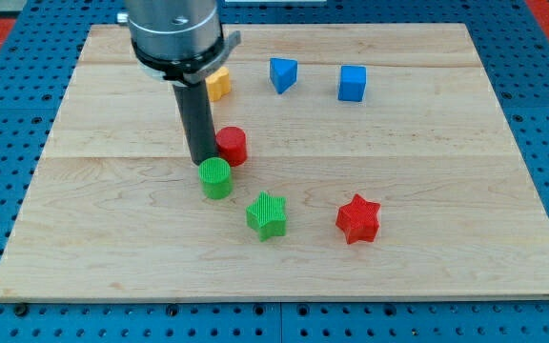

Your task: Move red circle a bit left

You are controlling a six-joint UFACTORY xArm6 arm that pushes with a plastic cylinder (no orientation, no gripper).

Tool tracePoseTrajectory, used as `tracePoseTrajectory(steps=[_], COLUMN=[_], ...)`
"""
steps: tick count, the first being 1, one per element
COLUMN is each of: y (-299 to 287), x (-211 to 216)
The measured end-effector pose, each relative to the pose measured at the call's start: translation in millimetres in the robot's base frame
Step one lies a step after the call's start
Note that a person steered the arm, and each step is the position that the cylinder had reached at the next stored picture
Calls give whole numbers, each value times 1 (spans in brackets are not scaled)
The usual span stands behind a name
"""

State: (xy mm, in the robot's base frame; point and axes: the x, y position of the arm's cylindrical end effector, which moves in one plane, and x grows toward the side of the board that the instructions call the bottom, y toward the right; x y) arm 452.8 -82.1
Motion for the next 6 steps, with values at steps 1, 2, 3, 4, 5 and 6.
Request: tracePoseTrajectory(steps=[1,2,3,4,5,6], y=[-12,-34,-37,-44,-45,5], x=[3,6,11,28,67,131])
